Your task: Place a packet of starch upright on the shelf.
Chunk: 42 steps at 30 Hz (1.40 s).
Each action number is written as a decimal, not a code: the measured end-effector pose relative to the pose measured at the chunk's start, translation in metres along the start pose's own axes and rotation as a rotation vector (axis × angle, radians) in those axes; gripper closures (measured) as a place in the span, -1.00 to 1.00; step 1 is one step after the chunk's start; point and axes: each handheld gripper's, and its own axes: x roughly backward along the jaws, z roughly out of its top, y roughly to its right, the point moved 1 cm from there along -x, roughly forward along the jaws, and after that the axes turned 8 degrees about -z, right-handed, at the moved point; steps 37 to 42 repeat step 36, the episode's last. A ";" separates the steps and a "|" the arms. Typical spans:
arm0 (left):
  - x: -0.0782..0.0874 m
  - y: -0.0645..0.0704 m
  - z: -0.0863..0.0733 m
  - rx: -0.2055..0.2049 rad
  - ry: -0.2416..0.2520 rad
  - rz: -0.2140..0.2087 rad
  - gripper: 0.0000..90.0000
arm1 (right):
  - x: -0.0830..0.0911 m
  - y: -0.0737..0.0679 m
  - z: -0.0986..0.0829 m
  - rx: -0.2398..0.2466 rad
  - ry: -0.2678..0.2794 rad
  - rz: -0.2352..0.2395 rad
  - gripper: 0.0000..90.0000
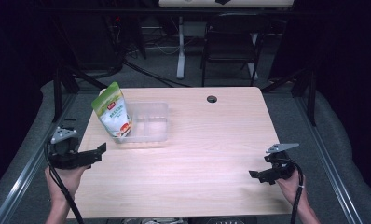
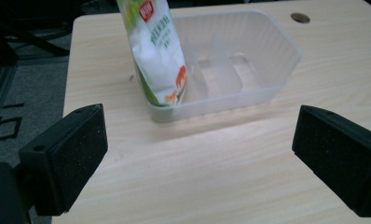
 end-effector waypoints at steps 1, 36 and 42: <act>0.000 0.003 -0.004 -0.005 -0.005 -0.001 -0.93 | 0.000 0.000 0.000 0.003 -0.002 -0.005 -0.93; -0.026 0.019 -0.092 0.031 -0.138 -0.046 -1.00 | -0.002 -0.001 0.000 0.009 -0.012 -0.003 -0.93; -0.026 0.019 -0.092 0.031 -0.138 -0.046 -1.00 | -0.002 -0.001 0.000 0.009 -0.012 -0.003 -0.93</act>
